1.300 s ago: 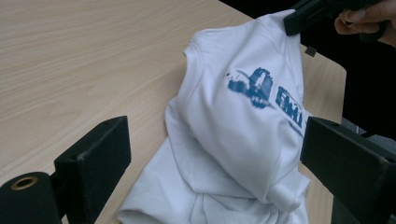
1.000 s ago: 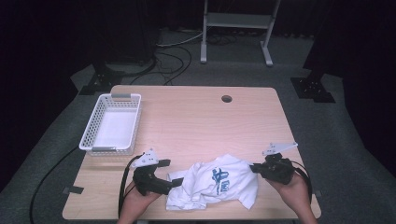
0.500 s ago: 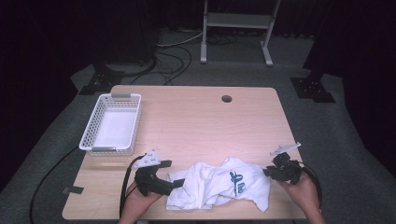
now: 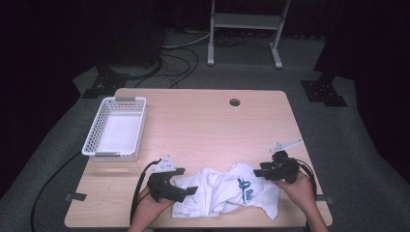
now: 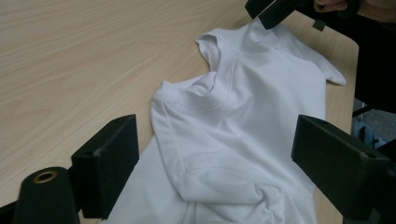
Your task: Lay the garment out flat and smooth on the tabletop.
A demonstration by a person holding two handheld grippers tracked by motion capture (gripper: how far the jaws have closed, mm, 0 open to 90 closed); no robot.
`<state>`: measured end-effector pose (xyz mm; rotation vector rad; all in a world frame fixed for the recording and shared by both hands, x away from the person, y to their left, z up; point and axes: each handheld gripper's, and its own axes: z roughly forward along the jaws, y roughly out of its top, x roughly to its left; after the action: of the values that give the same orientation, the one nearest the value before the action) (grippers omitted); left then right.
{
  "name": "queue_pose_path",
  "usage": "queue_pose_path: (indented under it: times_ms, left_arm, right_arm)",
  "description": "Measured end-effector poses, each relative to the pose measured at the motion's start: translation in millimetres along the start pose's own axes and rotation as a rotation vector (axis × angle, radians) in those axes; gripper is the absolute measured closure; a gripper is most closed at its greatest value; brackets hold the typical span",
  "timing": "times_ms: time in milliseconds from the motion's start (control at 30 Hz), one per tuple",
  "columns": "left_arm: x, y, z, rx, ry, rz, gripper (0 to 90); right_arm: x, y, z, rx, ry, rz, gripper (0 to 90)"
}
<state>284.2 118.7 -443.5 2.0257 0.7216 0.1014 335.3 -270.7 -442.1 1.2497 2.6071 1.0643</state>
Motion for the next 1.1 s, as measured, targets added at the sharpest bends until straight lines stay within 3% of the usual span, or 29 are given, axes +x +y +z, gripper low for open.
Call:
queue_pose_path:
  times_ms: [100, 233, 367, 567, 733, 1100]
  left_arm:
    - [2.2, 4.6, 8.3, 0.028, 0.013, 0.001, 20.5]
    - [7.9, 9.6, 27.2, 0.078, 0.033, 0.014, 31.4]
    - [19.5, 9.7, 41.1, 0.122, 0.041, -0.023, 40.3]
    - [25.4, 8.0, 48.8, 0.155, 0.062, -0.036, 51.3]
    - [25.0, 10.1, 54.7, 0.166, 0.054, -0.032, 59.4]
    - [21.9, 9.2, 57.4, 0.193, 0.060, -0.007, 82.1]
  right_arm:
    - [-2.1, 4.1, 10.5, -0.007, 0.044, -0.003, 50.8]
    - [-2.2, 11.1, 22.6, 0.008, 0.032, -0.028, 52.2]
    - [-1.0, 14.4, 28.7, 0.006, 0.018, -0.043, 52.7]
    - [-1.9, 6.5, 35.0, 0.003, -0.011, -0.057, 53.1]
    - [0.7, 1.1, 36.7, -0.038, -0.019, -0.081, 53.5]
    - [10.6, -6.5, 38.6, -0.078, -0.055, -0.121, 82.7]
